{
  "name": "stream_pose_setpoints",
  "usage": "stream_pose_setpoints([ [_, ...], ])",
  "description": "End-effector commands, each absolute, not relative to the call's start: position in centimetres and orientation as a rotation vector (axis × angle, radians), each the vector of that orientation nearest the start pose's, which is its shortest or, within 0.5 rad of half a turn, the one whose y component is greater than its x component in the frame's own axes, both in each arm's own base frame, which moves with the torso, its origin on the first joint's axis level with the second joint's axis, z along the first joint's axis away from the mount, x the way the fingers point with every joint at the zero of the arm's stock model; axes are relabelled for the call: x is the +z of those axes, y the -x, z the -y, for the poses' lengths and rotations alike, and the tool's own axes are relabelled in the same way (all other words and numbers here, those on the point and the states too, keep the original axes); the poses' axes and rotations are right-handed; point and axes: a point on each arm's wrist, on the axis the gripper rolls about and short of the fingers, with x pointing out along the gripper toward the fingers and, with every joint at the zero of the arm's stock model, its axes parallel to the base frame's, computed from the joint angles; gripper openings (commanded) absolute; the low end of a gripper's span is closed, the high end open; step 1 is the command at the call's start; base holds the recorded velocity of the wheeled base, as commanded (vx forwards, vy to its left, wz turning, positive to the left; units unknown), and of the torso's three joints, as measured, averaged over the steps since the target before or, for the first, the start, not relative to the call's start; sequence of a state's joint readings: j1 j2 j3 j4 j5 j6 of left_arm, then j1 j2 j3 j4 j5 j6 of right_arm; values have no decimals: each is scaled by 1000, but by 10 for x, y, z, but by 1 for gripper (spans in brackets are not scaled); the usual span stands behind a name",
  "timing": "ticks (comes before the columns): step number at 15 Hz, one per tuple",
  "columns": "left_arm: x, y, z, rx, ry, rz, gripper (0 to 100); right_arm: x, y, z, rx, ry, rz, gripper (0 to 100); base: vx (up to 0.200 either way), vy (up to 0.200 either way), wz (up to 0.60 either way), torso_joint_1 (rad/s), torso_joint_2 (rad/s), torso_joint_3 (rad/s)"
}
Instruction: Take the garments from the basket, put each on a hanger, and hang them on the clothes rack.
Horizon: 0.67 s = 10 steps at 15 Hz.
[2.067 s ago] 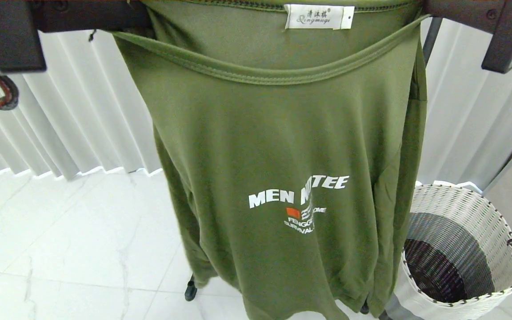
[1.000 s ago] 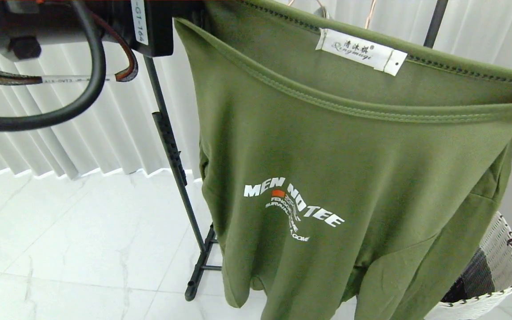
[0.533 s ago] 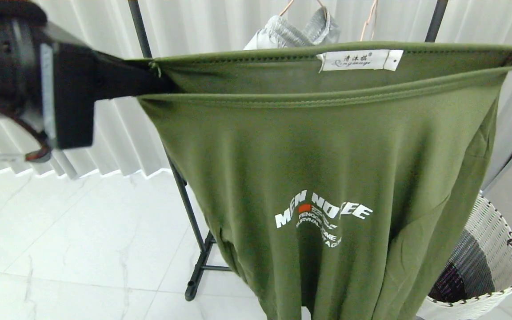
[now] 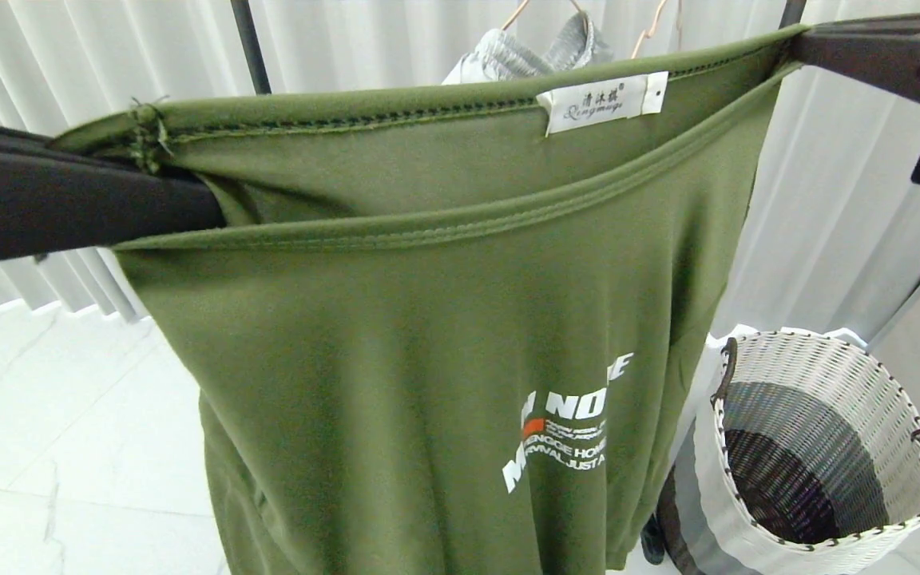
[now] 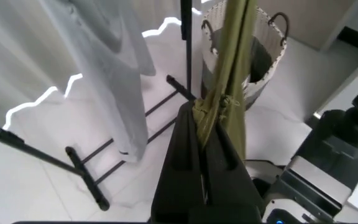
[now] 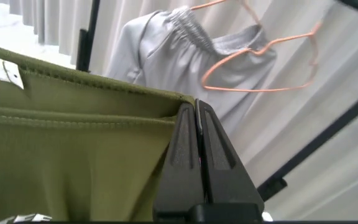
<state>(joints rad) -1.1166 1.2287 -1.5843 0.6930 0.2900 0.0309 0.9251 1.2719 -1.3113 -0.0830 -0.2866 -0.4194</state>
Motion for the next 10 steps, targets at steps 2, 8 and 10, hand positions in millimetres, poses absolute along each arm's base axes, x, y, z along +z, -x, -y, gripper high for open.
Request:
stream_pose_setpoints([
  [2,380,-65,118,-794,-271,-247,0,381,-116,-145,608,337,229,0,0,0,0,0,0,0],
  [8,380,-85,146,-596,-424,-201,0,370,-104,-127,612,372,166,0,0,0,0,0,0,0],
  [10,381,-91,145,-538,-414,-197,0,372,-102,-124,608,367,170,0,0,0,0,0,0,0],
])
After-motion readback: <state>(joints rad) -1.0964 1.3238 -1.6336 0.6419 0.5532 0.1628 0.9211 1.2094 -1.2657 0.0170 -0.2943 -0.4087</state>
